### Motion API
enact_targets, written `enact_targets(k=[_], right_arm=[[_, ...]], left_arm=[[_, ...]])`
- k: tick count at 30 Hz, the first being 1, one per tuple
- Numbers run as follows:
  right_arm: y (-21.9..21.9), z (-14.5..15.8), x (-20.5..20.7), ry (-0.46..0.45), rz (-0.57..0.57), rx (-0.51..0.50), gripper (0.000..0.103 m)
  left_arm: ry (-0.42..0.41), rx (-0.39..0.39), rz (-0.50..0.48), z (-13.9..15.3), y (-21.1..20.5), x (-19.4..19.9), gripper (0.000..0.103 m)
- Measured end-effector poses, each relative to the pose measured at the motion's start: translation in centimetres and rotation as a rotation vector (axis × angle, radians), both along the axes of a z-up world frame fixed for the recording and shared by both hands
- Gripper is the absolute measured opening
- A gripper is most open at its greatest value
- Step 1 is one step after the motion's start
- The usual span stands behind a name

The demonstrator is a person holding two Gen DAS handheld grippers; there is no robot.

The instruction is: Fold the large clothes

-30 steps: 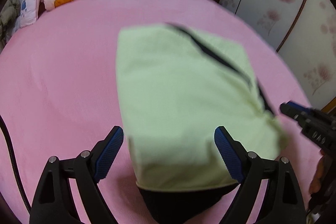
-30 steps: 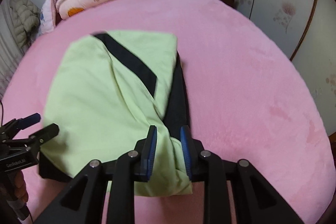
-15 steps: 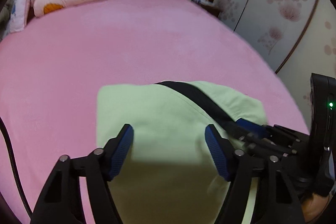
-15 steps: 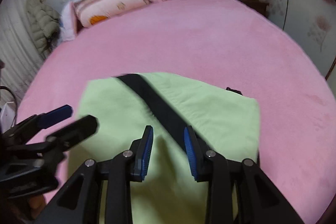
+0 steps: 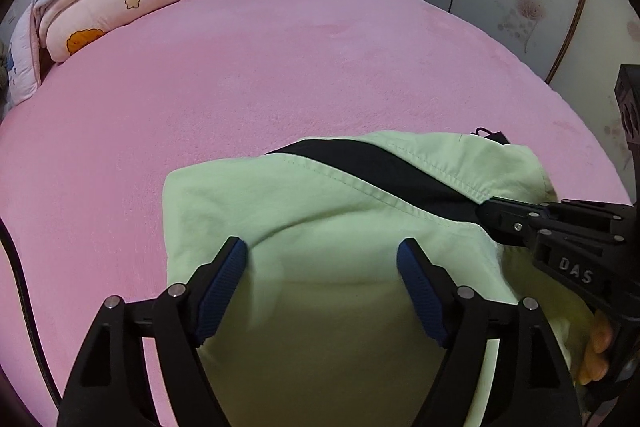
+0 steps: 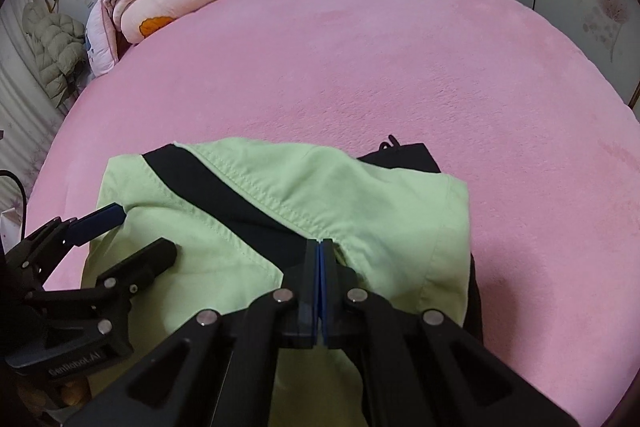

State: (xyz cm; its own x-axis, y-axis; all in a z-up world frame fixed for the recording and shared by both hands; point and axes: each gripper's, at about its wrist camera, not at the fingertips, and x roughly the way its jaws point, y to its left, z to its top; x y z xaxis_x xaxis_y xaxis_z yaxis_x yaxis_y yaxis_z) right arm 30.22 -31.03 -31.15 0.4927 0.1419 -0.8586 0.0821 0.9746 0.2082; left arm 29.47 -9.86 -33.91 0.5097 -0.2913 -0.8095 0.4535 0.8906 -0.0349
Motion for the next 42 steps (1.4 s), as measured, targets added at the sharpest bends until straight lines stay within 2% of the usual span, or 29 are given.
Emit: enact_targets(k=[4,5,6,8,10,13,14,15,18,21,23,26,29,34,41,42], right_arm=[[-0.2,3.7,-1.5,-0.009,-0.002,0.002,0.009],[-0.4,5.2,-2.4,-0.030,-0.001,0.008,0.018],[-0.5,6.3,-3.1,-0.044,-0.001,0.007,0.032],[-0.8,9.3,-5.1,-0.084,-0.003,0.001,0.049],[-0.9,11.8,-6.9,-0.119,0.001,0.001,0.050],[-1.2,15.1,-9.4,-0.160,0.007,0.003,0.051],[-1.2,16.1,-10.2,-0.169,0.006,0.007,0.056],[-1.3,17.0,-11.1,-0.173,0.008,0.013,0.066],[-1.5,18.2,-12.7,-0.186,0.019,0.018,0.084],[-1.6,17.6,-14.1,-0.179,0.040,0.009,0.097],[-1.9,16.5,-14.7,-0.165,0.042,0.027,0.102],[-2.5,14.1,-15.5,-0.162,0.048,0.085,0.102],[-2.9,11.9,-16.0,-0.208,0.049,0.126,0.102],[-3.0,7.3,-14.2,-0.044,0.069,0.125,0.103],[-4.8,2.0,-11.2,0.047,0.069,0.256,0.102],[-5.1,1.3,-10.7,0.061,0.070,0.268,0.102]], left_arm=[[0.021,-0.053,0.016,3.5,0.8,-1.5,0.079],[0.014,-0.073,0.017,5.0,1.5,-2.2,0.084],[0.004,-0.086,0.020,6.3,2.2,-2.8,0.087],[-0.027,-0.113,0.032,9.1,3.1,-4.4,0.096],[-0.044,-0.136,0.047,11.5,4.0,-6.0,0.102],[-0.040,-0.177,0.070,14.3,5.0,-8.4,0.102],[-0.037,-0.189,0.075,15.1,5.4,-9.0,0.102],[-0.034,-0.196,0.080,15.8,5.8,-9.6,0.102],[-0.045,-0.201,0.082,16.5,6.8,-10.9,0.102],[-0.013,-0.192,0.081,15.2,7.6,-12.2,0.102],[0.013,-0.208,0.086,13.4,7.9,-12.7,0.102],[0.021,-0.207,0.081,10.8,8.0,-13.3,0.102],[0.059,-0.217,0.105,8.2,7.9,-13.3,0.102],[0.115,-0.254,0.153,5.0,8.2,-12.1,0.103],[0.231,-0.269,0.142,-0.2,7.9,-9.2,0.102],[0.227,-0.266,0.148,-0.6,7.9,-9.0,0.102]])
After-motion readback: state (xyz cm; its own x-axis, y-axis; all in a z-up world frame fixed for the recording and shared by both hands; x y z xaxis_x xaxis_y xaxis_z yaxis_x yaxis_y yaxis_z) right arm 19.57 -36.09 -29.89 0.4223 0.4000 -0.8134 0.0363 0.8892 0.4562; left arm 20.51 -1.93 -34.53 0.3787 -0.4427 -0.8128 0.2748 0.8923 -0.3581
